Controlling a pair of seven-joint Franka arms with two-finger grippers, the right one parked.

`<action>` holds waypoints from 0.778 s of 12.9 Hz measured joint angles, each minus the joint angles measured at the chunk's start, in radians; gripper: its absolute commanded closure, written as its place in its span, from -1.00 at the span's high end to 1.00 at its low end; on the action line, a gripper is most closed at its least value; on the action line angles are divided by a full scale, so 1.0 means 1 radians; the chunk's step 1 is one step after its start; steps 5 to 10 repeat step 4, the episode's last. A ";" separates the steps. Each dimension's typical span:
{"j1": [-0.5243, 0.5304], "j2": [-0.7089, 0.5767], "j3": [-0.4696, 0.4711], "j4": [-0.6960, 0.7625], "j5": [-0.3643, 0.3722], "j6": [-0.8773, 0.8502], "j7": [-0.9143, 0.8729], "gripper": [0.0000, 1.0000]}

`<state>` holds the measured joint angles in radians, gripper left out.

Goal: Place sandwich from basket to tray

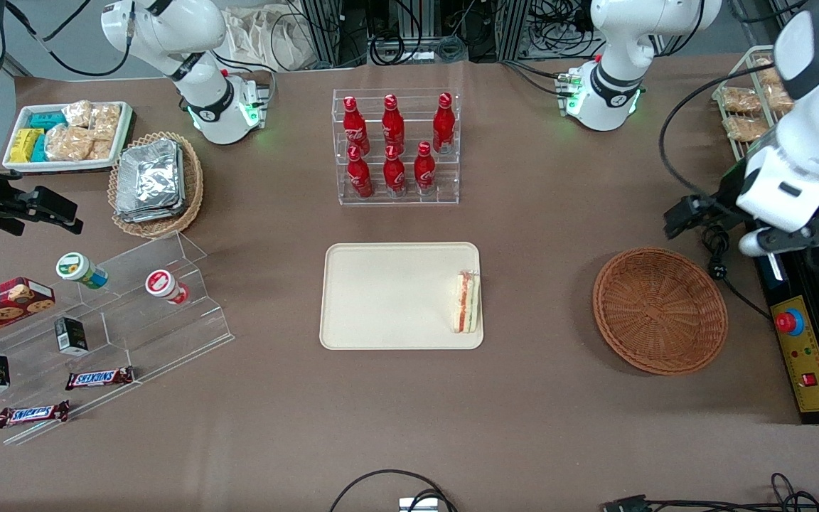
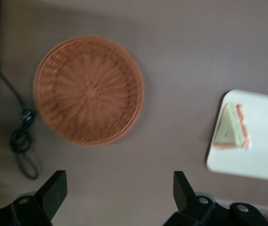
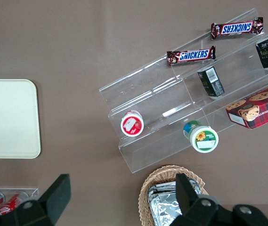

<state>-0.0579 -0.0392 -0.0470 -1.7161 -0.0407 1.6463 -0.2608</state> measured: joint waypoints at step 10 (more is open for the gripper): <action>0.014 -0.061 -0.001 -0.015 0.036 -0.070 0.040 1.00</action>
